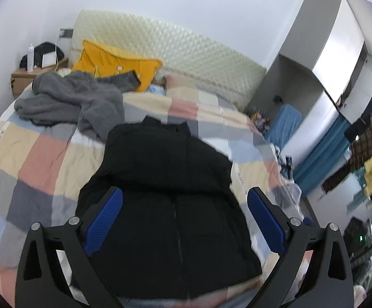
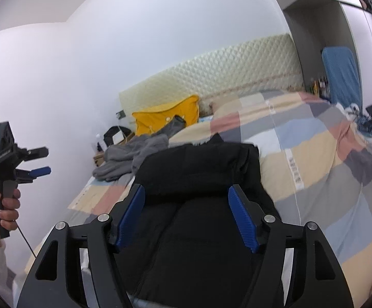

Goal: Fold large clothes
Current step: 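Open both grippers and move them to the jacket hem, then close both grippers on the jacket hem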

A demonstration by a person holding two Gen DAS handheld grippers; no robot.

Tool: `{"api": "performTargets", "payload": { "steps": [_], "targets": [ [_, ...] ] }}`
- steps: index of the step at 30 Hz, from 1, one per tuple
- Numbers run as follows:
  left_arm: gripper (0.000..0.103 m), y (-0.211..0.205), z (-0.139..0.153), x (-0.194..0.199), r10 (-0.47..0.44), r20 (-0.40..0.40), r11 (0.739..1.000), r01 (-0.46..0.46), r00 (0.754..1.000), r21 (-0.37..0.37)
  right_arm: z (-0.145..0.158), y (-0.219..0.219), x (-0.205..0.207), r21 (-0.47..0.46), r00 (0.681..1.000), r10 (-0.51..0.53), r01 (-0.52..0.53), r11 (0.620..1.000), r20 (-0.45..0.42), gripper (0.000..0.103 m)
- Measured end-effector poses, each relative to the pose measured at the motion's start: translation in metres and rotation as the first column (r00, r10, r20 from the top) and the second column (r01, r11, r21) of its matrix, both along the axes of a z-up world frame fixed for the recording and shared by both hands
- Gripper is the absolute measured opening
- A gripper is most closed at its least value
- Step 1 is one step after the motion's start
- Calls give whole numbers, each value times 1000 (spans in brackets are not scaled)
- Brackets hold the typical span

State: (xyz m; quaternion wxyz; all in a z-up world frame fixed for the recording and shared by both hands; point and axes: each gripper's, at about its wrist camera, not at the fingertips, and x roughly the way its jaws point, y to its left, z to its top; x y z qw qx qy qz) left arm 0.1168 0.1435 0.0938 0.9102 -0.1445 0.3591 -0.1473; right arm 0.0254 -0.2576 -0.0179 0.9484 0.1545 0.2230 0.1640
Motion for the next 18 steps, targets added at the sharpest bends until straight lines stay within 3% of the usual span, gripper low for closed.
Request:
{"api": "performTargets", "payload": {
  "steps": [4,9,12,18],
  "targets": [
    [98,35,-27,-15,26,-121,999,-28,992,-14,-22,-3,-5,-1,994,27,-27,1000,-103,68],
    [98,86,-81,-25,84,-275,993,-102,958,-51,-57,-9,-3,-4,970,60,-62,998,-236,68],
    [98,114,-115,-27,150,-328,985,-169,933,-29,-74,-11,0,-40,947,80,-98,994,-310,68],
    [97,149,-174,-15,198,-424,972,-234,884,-35,-96,-27,9,-50,883,115,-155,987,-455,68]
  ]
}}
